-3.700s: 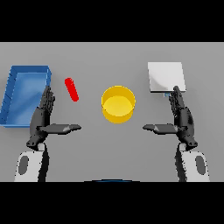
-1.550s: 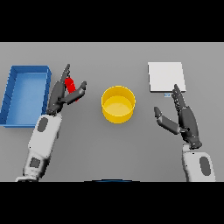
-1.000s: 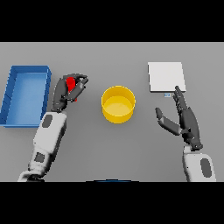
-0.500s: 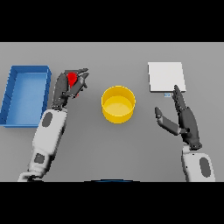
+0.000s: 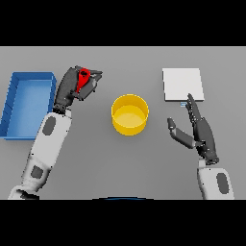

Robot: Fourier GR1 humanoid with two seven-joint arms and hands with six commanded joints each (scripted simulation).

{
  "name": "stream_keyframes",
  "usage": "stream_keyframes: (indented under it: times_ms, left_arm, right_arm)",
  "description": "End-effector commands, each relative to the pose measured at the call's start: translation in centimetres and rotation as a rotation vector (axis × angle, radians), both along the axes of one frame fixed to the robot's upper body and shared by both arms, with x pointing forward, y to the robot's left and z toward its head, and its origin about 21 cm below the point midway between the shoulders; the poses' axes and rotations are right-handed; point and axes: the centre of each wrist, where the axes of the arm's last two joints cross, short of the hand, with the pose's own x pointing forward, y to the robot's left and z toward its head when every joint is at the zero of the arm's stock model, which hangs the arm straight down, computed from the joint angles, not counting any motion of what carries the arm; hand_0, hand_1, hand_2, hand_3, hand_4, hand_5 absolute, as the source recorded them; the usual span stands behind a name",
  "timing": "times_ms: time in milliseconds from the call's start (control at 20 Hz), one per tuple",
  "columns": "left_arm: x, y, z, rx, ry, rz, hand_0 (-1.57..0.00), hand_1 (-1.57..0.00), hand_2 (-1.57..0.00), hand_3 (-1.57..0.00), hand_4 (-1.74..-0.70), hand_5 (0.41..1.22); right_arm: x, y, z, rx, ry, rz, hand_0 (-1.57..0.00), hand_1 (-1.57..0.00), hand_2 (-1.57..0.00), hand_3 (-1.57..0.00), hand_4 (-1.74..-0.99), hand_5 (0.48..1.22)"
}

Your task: Pick up the red beaker and tilt it to pour out 1 green nut into yellow bowl. Pick up the yellow bowl and place it on the metallic measuring scale.

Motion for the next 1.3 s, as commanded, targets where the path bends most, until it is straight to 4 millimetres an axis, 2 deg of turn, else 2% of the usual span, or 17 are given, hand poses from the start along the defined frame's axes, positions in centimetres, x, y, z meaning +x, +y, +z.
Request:
stream_keyframes:
  times_ms: [0,100,300,550,700,850,950,1000,1100,1250]
  left_arm:
    - [-0.1,0.0,0.0,0.017,0.0,-0.003,-1.57,-1.57,-1.56,-1.56,-1.62,1.151]
    - [-0.3,-0.3,0.4,0.069,-0.007,-0.02,-1.57,-1.57,-1.57,-1.56,-1.64,1.131]
    - [0.4,-1.5,2.4,0.359,-0.045,-0.091,-1.57,-1.57,-1.57,-1.57,-1.7,1.127]
    - [1.0,-3.2,4.4,0.734,-0.071,-0.204,-1.57,-1.57,-1.57,-1.57,-1.73,1.172]
    - [1.5,-4.4,4.6,0.922,-0.062,-0.291,-1.57,-1.57,-1.57,-1.57,-1.73,1.196]
    - [2.1,-5.3,5.7,1.097,-0.051,-0.354,-1.57,-1.57,-1.57,-1.57,-1.61,1.208]
    - [2.1,-5.9,5.8,1.223,-0.048,-0.387,-1.57,-1.57,-1.57,-1.4,-1.65,1.213]
    - [2.2,-7.0,6.4,1.281,-0.043,-0.386,-1.57,-1.57,-1.57,-1.36,-1.66,1.214]
    - [2.3,-8.2,7.1,1.394,-0.044,-0.416,-1.57,-1.57,-1.57,-1.31,-1.68,1.217]
    - [2.7,-8.9,7.7,1.528,-0.06,-0.437,-1.57,-1.57,-1.57,-1.24,-1.7,1.219]
  right_arm:
    - [-0.2,-0.2,-0.2,-0.01,0.003,-0.006,0.0,0.0,0.0,0.0,-1.277,0.677]
    - [-0.6,-0.1,-0.3,-0.008,-0.004,0.0,0.0,0.0,0.0,0.0,-1.274,0.683]
    - [-0.6,0.0,-0.2,0.0,0.013,-0.012,0.0,0.0,0.0,0.0,-1.272,0.689]
    - [-0.7,0.3,-0.2,-0.022,0.008,-0.014,0.0,0.0,0.0,0.0,-1.29,0.695]
    - [-0.7,0.0,0.1,-0.022,0.001,-0.01,0.0,0.0,0.0,0.0,-1.29,0.694]
    - [-0.5,0.4,0.3,0.013,0.024,-0.021,0.0,0.0,0.0,0.0,-1.284,0.678]
    - [-0.6,0.4,0.0,0.04,0.034,-0.031,0.0,0.0,0.0,0.0,-1.279,0.661]
    - [-0.4,0.7,0.0,0.042,0.034,-0.028,0.0,0.0,0.0,0.0,-1.279,0.651]
    - [-0.3,0.1,0.1,0.054,0.04,-0.033,0.0,0.0,0.0,0.0,-1.292,0.635]
    - [-0.6,0.2,-0.2,0.083,0.042,-0.029,0.0,0.0,0.0,0.0,-1.299,0.612]
